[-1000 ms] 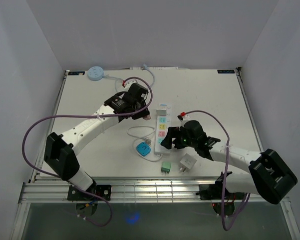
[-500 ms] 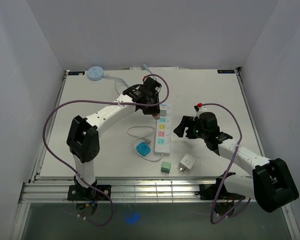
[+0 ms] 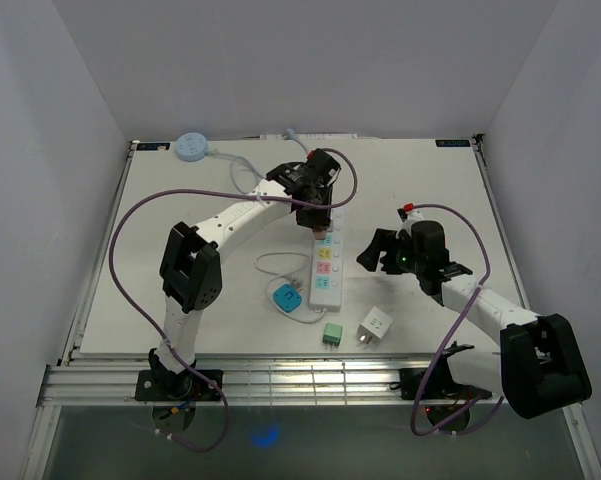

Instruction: Insert the plug

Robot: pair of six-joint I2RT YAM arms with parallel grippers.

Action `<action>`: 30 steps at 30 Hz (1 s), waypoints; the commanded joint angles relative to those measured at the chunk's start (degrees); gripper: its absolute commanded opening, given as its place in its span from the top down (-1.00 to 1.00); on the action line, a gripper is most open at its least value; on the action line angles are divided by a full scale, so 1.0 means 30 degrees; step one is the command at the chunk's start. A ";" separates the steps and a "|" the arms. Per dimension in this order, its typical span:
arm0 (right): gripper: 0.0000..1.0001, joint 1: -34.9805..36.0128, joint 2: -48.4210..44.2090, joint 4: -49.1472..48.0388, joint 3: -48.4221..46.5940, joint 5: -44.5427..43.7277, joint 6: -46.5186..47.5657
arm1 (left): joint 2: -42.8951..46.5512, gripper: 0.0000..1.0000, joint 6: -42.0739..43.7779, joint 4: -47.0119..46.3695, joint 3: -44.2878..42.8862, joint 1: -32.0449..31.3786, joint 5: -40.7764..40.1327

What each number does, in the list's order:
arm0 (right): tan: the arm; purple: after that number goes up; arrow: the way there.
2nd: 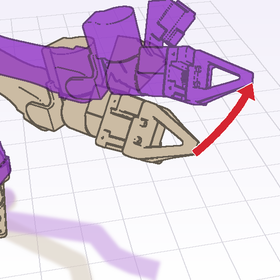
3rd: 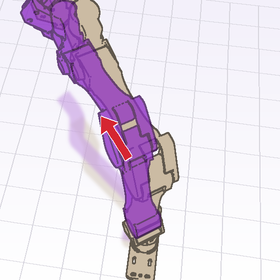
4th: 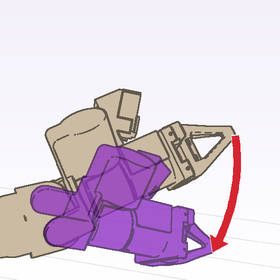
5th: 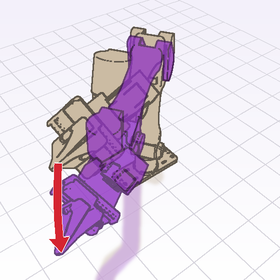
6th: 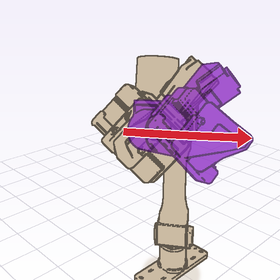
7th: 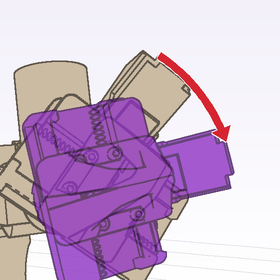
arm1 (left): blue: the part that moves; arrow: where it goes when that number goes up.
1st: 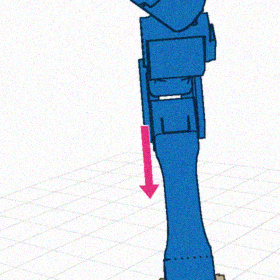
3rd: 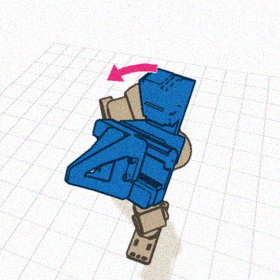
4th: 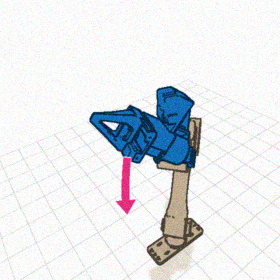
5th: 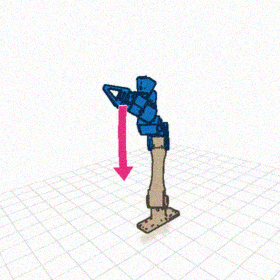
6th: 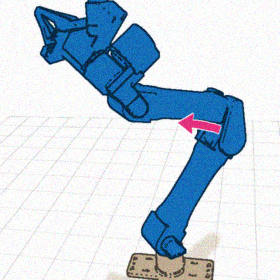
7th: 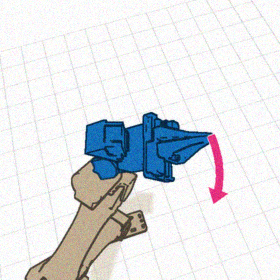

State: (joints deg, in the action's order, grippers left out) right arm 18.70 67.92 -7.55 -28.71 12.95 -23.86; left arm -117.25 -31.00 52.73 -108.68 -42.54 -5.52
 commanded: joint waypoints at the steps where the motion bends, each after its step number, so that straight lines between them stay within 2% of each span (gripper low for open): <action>1: -0.60 -0.0314 -0.0111 -0.0793 0.0048 0.0312 0.1067 | 0.0442 1.00 0.0491 0.0851 -0.0978 0.0002 0.0051; 14: -0.62 -0.0813 -0.1283 -0.2638 0.1893 -0.0098 0.0687 | -0.1929 1.00 0.0374 0.1466 -0.3058 -0.0057 0.0082; 30: -0.62 -0.1135 -0.1137 -0.2903 0.2128 0.0458 0.0511 | -0.3396 1.00 0.0433 0.1701 -0.4348 -0.0233 0.0082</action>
State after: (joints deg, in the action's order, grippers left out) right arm 15.73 65.08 -13.91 -23.03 13.69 -22.28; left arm -128.53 -29.95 57.98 -119.63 -42.94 -5.28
